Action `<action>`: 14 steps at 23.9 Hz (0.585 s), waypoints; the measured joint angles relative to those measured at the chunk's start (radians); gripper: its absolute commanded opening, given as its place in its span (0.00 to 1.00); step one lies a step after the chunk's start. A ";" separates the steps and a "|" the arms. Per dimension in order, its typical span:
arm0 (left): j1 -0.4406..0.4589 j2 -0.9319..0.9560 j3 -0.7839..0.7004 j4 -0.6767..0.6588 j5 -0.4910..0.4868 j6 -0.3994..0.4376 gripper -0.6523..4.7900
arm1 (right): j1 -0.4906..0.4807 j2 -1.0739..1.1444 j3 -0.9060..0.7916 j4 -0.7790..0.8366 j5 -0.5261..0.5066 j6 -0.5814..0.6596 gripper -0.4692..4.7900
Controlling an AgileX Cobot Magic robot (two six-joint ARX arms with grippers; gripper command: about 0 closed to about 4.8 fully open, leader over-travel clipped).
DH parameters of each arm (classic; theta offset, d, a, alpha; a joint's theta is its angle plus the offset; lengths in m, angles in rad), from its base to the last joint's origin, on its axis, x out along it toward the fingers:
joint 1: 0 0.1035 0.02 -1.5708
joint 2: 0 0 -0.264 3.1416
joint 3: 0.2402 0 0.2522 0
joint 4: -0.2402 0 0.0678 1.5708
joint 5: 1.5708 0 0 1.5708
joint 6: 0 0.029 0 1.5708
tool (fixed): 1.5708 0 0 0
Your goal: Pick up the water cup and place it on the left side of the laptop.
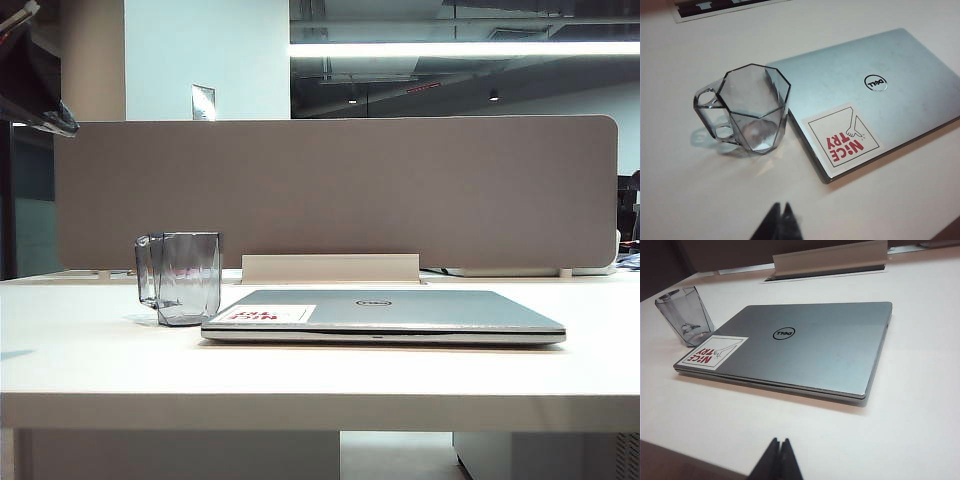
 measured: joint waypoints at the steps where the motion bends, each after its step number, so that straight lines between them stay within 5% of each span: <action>1: 0.000 -0.001 0.000 0.002 0.000 0.000 0.11 | 0.000 0.000 0.000 0.000 0.000 0.000 0.08; 7: 0.000 -0.002 0.000 0.016 0.013 -0.023 0.11 | -0.028 -0.008 0.000 0.001 -0.011 0.000 0.08; 14: 0.000 -0.029 0.000 0.040 0.018 -0.037 0.11 | -0.416 -0.018 0.000 0.002 -0.089 0.001 0.08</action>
